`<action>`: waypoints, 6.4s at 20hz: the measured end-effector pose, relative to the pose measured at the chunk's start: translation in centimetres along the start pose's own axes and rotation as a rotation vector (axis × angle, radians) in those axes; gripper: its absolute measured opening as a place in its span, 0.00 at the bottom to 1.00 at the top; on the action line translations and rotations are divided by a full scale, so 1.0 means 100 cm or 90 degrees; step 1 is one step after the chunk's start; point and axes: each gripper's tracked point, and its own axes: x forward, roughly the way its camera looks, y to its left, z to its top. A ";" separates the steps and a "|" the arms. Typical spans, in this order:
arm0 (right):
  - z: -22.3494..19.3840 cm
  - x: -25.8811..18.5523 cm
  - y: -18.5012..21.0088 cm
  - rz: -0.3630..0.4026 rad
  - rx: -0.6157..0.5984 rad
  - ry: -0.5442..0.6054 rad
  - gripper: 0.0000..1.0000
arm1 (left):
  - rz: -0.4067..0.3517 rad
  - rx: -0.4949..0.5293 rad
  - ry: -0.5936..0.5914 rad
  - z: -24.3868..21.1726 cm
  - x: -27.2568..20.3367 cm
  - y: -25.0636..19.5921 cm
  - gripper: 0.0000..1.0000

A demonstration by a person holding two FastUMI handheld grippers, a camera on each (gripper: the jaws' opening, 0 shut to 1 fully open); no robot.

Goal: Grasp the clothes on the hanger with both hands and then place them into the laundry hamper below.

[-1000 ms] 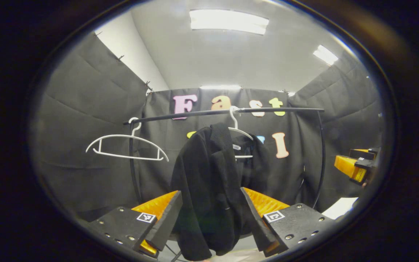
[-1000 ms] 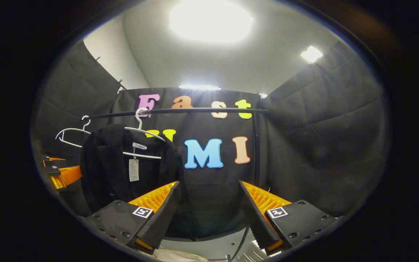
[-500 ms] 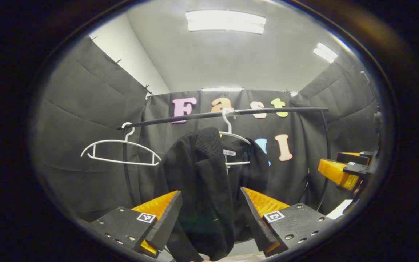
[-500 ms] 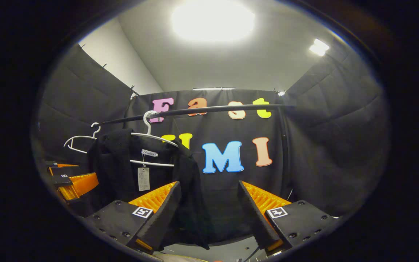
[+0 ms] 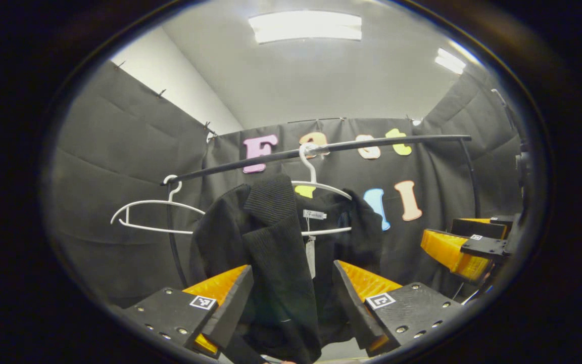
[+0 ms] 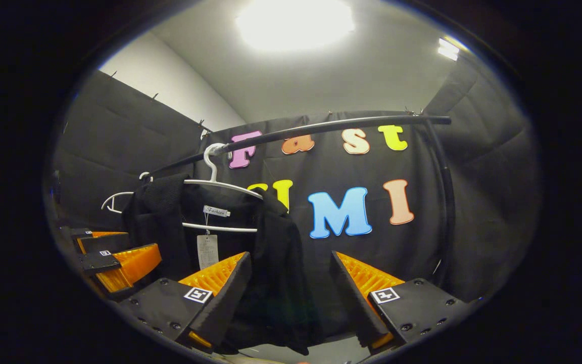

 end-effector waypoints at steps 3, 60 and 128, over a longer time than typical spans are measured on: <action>-0.005 0.019 0.006 0.032 0.006 0.003 0.98 | 0.020 0.011 0.005 -0.004 0.015 0.002 0.92; -0.003 0.170 -0.046 -0.035 0.004 -0.025 0.01 | 0.245 0.090 -0.016 0.030 0.029 0.078 0.02; -0.092 0.123 -0.032 -0.022 0.082 0.143 0.01 | 0.040 0.035 -0.004 -0.035 0.039 0.161 0.04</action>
